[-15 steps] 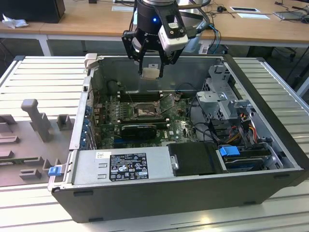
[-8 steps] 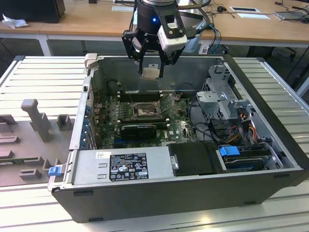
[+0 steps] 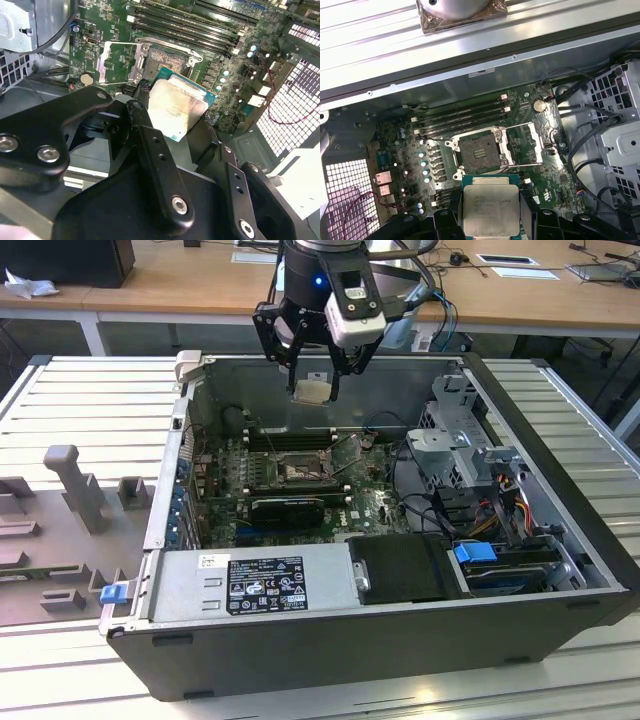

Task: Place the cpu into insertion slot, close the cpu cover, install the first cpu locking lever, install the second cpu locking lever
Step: 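Place the cpu into insertion slot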

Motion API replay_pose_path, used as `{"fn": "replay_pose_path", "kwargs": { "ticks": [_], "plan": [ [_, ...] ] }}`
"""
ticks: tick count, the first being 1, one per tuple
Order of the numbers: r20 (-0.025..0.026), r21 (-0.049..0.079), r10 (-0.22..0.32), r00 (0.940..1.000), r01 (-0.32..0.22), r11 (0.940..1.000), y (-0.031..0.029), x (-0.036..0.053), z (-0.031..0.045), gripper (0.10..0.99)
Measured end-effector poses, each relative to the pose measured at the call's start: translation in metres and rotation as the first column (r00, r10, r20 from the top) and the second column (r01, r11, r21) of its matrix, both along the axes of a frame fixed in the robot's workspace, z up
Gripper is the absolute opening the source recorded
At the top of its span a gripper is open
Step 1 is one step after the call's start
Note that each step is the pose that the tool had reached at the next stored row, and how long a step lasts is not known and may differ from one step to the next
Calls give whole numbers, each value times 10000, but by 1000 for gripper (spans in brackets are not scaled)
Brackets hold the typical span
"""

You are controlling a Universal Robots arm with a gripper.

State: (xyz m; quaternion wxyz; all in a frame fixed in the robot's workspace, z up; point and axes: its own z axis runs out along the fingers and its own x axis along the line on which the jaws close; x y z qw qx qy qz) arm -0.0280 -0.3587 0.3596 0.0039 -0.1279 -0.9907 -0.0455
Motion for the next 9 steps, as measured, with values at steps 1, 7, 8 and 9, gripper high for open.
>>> {"fn": "replay_pose_path", "kwargs": {
  "ticks": [1, 7, 8, 9],
  "plan": [
    [0, 0, -22, 10000, 22, 10000, 0, 0, 0, 545],
    [0, 0, -218, 9998, 218, 9998, 0, 0, -1, 545],
    [0, 0, -249, 9997, 249, 9997, 0, 0, -1, 545],
    [0, 0, -277, 9996, 277, 9996, 0, 0, -1, 545]
  ]
}}
